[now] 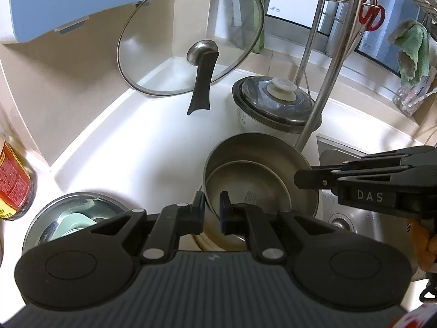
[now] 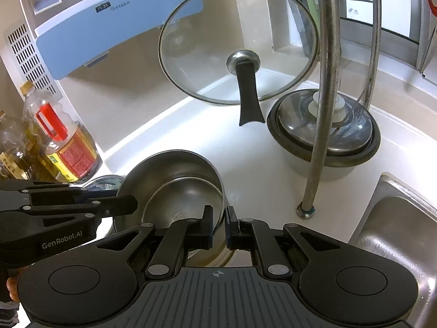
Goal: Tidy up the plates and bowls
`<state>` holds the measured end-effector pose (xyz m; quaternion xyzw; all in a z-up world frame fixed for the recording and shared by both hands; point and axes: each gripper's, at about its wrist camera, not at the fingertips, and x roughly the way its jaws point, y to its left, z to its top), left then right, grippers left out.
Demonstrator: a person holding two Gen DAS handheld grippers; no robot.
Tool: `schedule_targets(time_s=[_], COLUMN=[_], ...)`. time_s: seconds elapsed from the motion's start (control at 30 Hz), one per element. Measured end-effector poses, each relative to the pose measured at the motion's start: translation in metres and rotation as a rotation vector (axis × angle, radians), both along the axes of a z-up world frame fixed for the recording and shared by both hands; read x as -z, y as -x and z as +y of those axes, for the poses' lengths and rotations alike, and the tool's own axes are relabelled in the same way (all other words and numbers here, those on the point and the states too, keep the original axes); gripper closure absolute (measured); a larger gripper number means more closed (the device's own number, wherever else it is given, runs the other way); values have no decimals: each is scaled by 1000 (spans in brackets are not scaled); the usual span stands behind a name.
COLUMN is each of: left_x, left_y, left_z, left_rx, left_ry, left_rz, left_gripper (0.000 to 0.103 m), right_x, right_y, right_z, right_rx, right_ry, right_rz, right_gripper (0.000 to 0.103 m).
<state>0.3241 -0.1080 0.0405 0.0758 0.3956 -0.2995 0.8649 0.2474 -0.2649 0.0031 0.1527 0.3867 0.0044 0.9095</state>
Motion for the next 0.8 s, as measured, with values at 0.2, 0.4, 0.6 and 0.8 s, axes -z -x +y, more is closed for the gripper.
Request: schedule_targets(time_s=[0.2,0.4,0.6,0.8], left_x=[3,5,7,9], left_y=[-2,-4,-4,-6], left_z=[-2,-1,-3,-3], left_rx=[-3,-7,-9,-8], left_ry=[-4,-6,-10,-8], left_rz=[14,24,34,42], left_gripper=[94,94,94,94], right_x=[3,4,5,7], right_y=[-3,-5,-6,-8], right_z=[-1,0,1,0], right_rx=[-2,-5,-7,-7], right_ry=[-5,-7,-7,-8], right_rz=[14,23,30,39], right_gripper=[94,94,94,94])
